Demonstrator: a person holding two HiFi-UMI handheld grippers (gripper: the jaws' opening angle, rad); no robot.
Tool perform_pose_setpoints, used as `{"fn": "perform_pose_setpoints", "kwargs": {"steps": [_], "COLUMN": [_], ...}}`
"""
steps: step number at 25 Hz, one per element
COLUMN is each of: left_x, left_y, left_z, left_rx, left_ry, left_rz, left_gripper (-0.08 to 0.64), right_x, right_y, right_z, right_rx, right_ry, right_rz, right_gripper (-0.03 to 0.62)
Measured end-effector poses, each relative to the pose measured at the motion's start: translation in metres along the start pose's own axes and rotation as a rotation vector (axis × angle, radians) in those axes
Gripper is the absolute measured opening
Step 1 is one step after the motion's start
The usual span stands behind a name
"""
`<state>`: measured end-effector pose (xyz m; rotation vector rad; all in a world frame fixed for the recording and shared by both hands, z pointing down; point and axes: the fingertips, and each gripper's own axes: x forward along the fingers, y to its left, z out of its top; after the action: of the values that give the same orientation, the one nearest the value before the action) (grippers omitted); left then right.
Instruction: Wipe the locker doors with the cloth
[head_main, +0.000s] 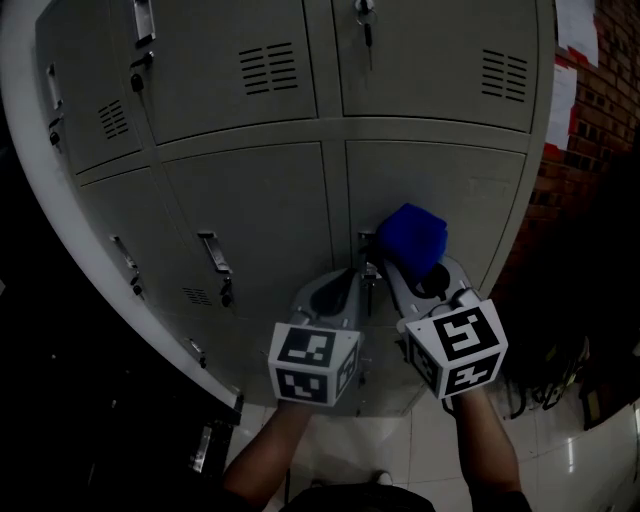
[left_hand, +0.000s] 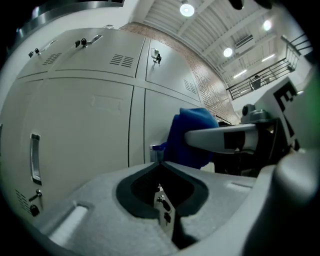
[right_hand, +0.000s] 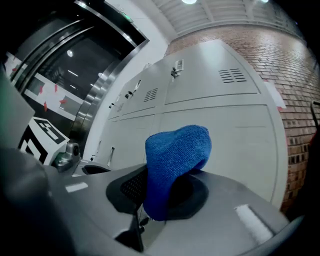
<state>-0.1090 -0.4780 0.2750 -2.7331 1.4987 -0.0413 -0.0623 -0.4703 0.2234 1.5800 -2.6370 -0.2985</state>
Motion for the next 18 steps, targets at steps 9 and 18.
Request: {"fn": "perform_pose_setpoints", "kwargs": {"steps": [9,18], "left_x": [-0.019,0.001], "left_y": [0.025,0.002], "left_z": [0.026,0.032], "left_rx": [0.015,0.027], "left_ry": [-0.043,-0.044], "left_rz": [0.048,-0.013], "left_gripper": [0.005,0.005], "right_x": [0.05,0.024], "right_y": [0.04,-0.012], "right_z": [0.017,0.013], "right_rx": [-0.058,-0.048], "right_ry": [0.018,0.029], "right_rz": [0.078,-0.025], "right_gripper": [0.069,0.069]}}
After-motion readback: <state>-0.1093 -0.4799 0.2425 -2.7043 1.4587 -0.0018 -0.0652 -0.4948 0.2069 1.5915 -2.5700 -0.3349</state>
